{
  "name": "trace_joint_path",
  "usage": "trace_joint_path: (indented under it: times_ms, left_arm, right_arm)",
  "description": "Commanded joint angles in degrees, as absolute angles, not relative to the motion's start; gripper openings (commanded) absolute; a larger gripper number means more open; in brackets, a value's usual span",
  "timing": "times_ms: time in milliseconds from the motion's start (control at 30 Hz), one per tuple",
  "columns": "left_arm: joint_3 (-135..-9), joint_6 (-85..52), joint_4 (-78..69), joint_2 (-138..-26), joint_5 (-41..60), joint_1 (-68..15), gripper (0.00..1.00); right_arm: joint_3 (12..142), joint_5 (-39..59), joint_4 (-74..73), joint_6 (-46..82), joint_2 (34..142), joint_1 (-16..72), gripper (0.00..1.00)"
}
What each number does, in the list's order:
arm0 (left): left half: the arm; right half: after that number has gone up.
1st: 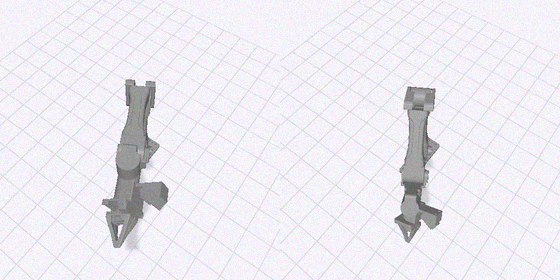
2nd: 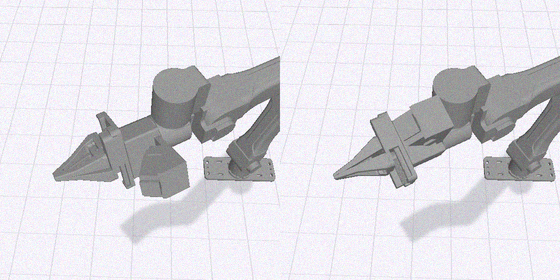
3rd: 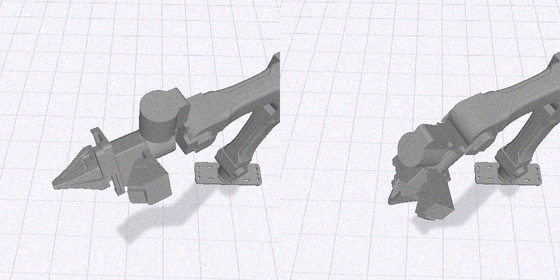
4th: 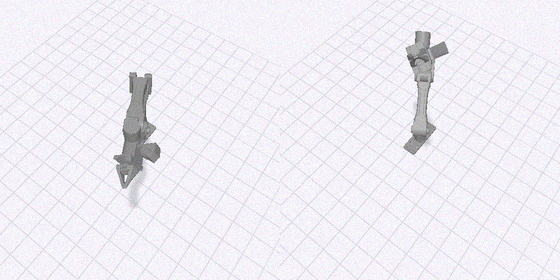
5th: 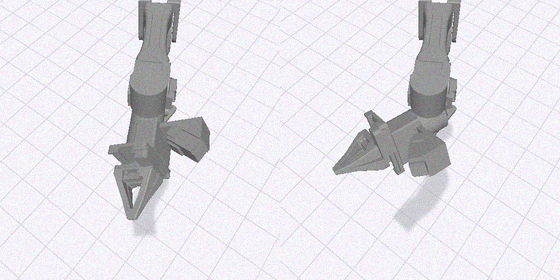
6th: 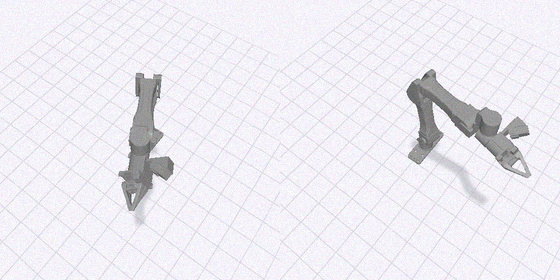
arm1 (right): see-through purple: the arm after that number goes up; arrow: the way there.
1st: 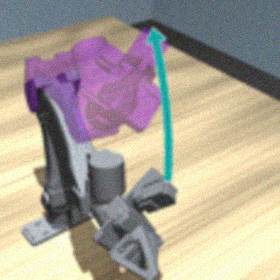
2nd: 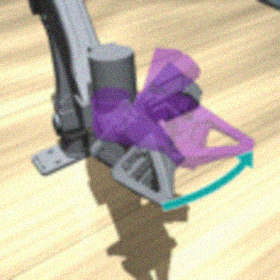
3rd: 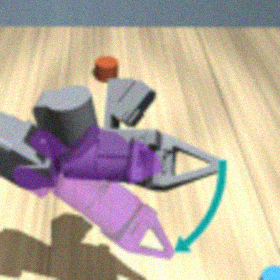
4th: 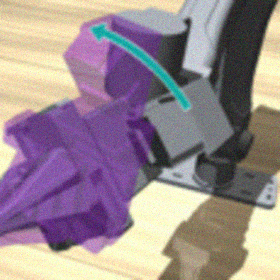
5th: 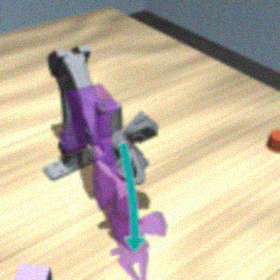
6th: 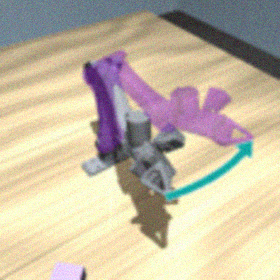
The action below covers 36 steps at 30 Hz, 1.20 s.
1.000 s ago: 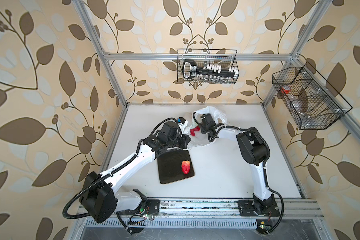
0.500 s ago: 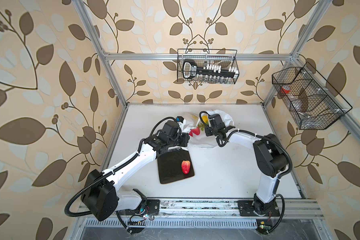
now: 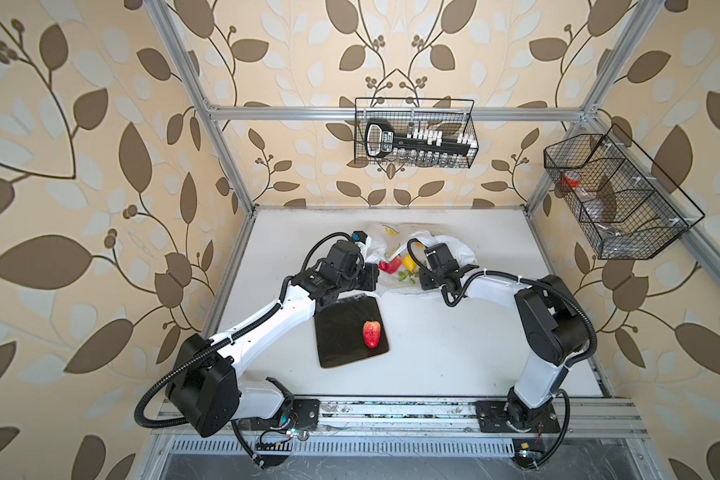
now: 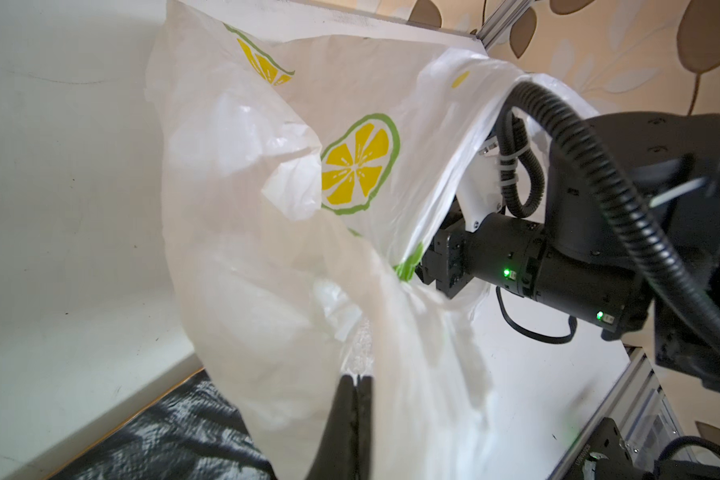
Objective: Take the fake fruits out of the plastic bag
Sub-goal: 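Grasp a red-yellow fake peach inside the bag with the right gripper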
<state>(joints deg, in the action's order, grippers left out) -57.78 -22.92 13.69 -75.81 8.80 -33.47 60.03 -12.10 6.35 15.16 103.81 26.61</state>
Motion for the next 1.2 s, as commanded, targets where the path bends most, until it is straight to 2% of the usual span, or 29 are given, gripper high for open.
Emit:
trace_joint_path:
  times_ms: [0, 133, 300, 433, 633, 767, 900, 1067, 1167]
  left_arm:
    - [-60.1, -22.7, 12.2, -75.0, 8.7, -34.2, 0.0]
    - [-60.0, -22.1, 12.5, -74.5, 9.4, -34.2, 0.0]
    - [-59.4, -21.1, 12.8, -73.7, 9.9, -34.1, 0.0]
    - [-58.8, -21.0, 12.3, -73.7, 11.0, -34.2, 0.0]
    - [-58.9, -20.6, 12.7, -73.7, 11.4, -34.3, 0.0]
    - [-59.2, -20.4, 13.1, -73.5, 11.2, -34.3, 0.0]
    - [-59.2, -20.3, 13.4, -73.3, 10.9, -34.3, 0.0]
    - [-59.1, -20.6, 13.4, -73.1, 10.5, -34.3, 0.0]
    - [-59.1, -20.7, 13.2, -73.3, 10.6, -34.3, 0.0]
  right_arm:
    - [60.1, -10.3, 6.4, 15.3, 104.6, 26.5, 0.6]
    - [61.1, -6.8, 7.3, 15.2, 101.2, 25.5, 0.75]
    - [61.4, -5.6, 10.3, 15.9, 95.3, 23.9, 0.81]
    - [61.5, -3.8, 10.3, 18.3, 93.8, 23.4, 0.8]
    - [62.9, -8.0, 8.1, 20.9, 98.1, 23.4, 0.68]
    - [65.2, -9.4, 7.8, 20.4, 102.0, 23.3, 0.63]
    - [66.5, -8.4, 8.5, 20.0, 105.3, 23.3, 0.65]
    - [66.5, -6.2, 9.3, 19.4, 107.1, 23.3, 0.74]
    - [66.5, -6.4, 9.7, 19.2, 108.1, 23.3, 0.75]
